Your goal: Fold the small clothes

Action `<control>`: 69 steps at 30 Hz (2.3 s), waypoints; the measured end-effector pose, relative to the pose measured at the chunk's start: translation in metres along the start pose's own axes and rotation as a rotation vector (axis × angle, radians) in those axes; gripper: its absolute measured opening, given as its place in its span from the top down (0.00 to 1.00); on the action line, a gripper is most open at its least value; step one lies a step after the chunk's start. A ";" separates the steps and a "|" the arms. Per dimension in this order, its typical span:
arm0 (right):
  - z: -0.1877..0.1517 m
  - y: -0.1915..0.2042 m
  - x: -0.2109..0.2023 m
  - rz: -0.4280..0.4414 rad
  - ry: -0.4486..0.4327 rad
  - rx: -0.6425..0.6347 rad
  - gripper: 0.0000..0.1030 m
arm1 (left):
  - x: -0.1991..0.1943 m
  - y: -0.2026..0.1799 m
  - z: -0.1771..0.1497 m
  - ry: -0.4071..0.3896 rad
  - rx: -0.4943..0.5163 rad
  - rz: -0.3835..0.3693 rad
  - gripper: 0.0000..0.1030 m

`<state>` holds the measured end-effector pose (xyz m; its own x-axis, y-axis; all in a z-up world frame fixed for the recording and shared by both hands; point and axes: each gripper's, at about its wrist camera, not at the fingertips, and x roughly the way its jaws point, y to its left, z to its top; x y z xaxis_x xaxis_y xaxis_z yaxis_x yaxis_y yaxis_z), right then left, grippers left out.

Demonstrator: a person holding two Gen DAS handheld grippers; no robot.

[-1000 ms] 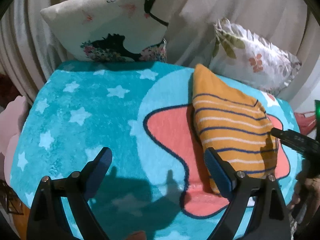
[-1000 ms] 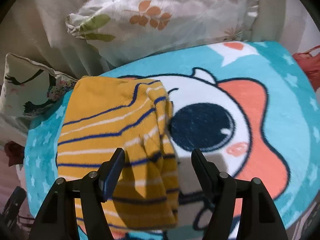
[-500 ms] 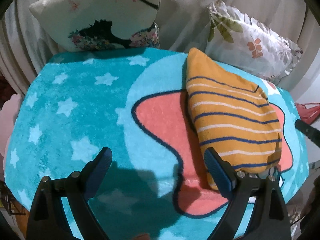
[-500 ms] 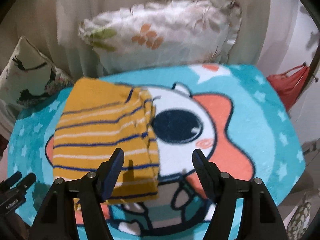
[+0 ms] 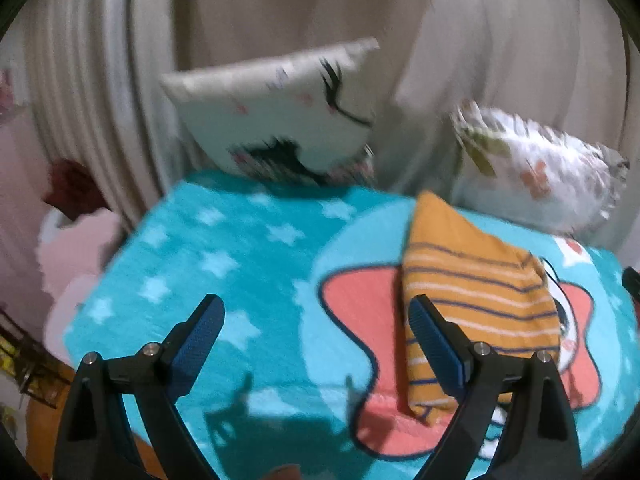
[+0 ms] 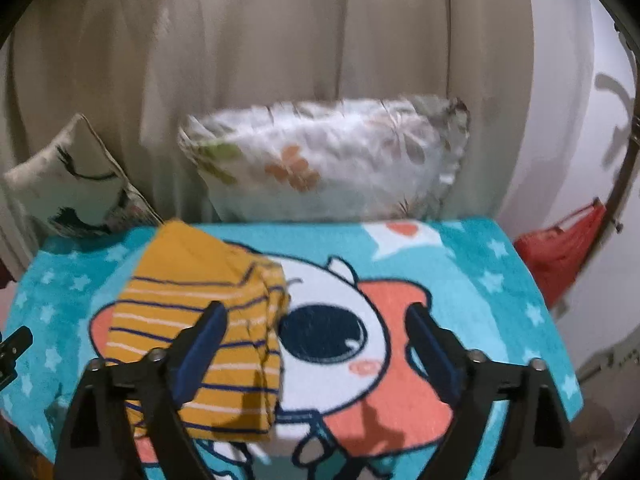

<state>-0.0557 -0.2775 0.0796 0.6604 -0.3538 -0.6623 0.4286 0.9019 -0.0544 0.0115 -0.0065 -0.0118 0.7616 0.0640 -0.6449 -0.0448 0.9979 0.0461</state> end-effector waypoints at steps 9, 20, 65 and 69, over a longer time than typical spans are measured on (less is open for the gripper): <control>-0.007 -0.018 -0.027 0.047 -0.106 0.017 0.05 | -0.051 -0.014 -0.005 -0.099 -0.001 -0.002 0.02; -0.050 -0.011 -0.004 0.079 0.090 -0.074 0.01 | -0.030 -0.029 -0.039 0.112 -0.023 -0.099 0.02; -0.089 0.049 0.017 0.122 0.246 -0.227 0.01 | 0.004 -0.008 -0.066 0.254 -0.005 -0.095 0.02; -0.091 0.050 0.020 0.120 0.257 -0.237 0.01 | 0.007 -0.006 -0.067 0.263 -0.019 -0.096 0.02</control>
<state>-0.0776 -0.2163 -0.0044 0.5084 -0.1951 -0.8387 0.1824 0.9763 -0.1165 -0.0260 -0.0118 -0.0680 0.5689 -0.0343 -0.8217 0.0054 0.9993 -0.0380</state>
